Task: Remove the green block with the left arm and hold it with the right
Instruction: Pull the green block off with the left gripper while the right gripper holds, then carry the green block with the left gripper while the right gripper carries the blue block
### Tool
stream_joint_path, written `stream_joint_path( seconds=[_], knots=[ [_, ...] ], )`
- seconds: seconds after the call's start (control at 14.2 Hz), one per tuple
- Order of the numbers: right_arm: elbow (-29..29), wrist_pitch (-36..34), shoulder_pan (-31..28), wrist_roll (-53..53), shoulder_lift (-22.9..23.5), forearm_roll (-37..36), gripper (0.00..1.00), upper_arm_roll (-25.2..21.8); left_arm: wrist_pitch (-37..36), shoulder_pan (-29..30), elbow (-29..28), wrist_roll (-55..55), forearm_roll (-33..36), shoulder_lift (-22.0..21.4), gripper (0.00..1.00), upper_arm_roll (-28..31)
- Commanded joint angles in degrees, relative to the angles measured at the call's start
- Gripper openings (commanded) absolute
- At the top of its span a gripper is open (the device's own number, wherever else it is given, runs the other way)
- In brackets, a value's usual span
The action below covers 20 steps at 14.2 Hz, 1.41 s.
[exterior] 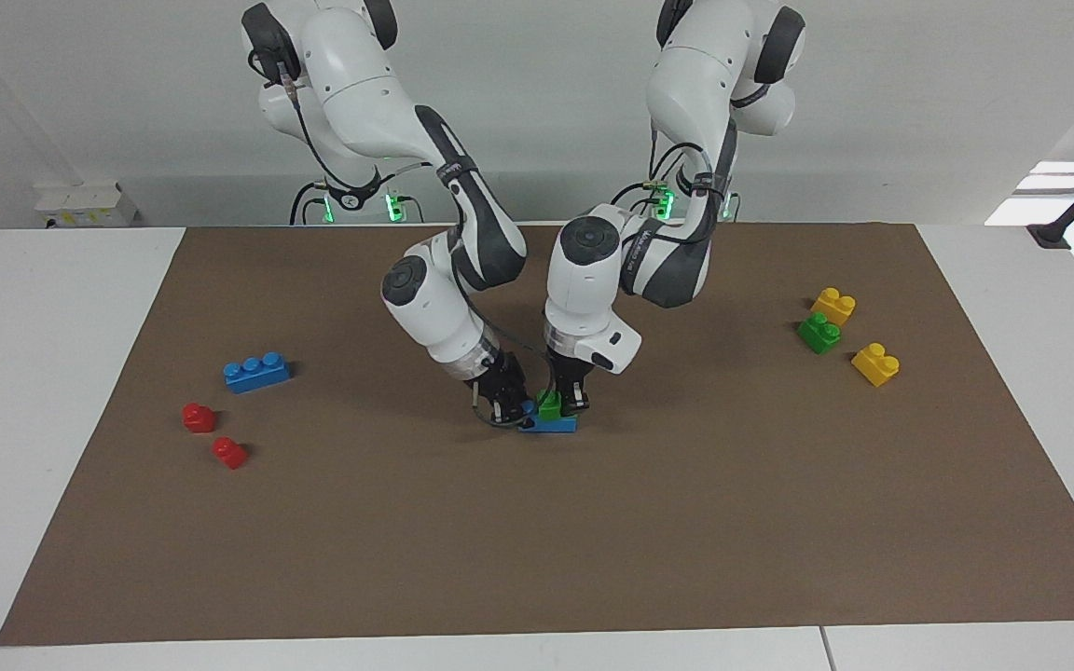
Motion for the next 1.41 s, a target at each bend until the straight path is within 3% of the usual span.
stream_joint_path(
  seconds=[0.0, 0.35, 0.92, 1.34],
  knots=[
    [0.1, 2.3, 0.3, -0.5, 0.1, 1.7, 0.0, -0.2, -2.0, 0.0, -0.7, -1.1, 0.2, -2.7, 0.0, 0.2],
    [0.0, 2.3, 0.2, -0.7, 0.2, 1.7, 0.0, -0.2, -6.6, 2.3, -1.9, 0.7, 0.1, -9.4, 0.0, 0.2],
    [1.4, 0.9, -2.0, -2.6, -0.7, 0.6, 0.0, -0.5, -15.3, 9.2, -2.0, 16.4, -0.2, -13.0, 0.0, 0.2],
    [5.9, -16.2, -15.2, -16.6, -4.0, 0.5, 0.0, -0.5, -16.8, 18.0, -4.3, 35.5, -0.4, -14.1, 0.0, 0.1]
  ],
)
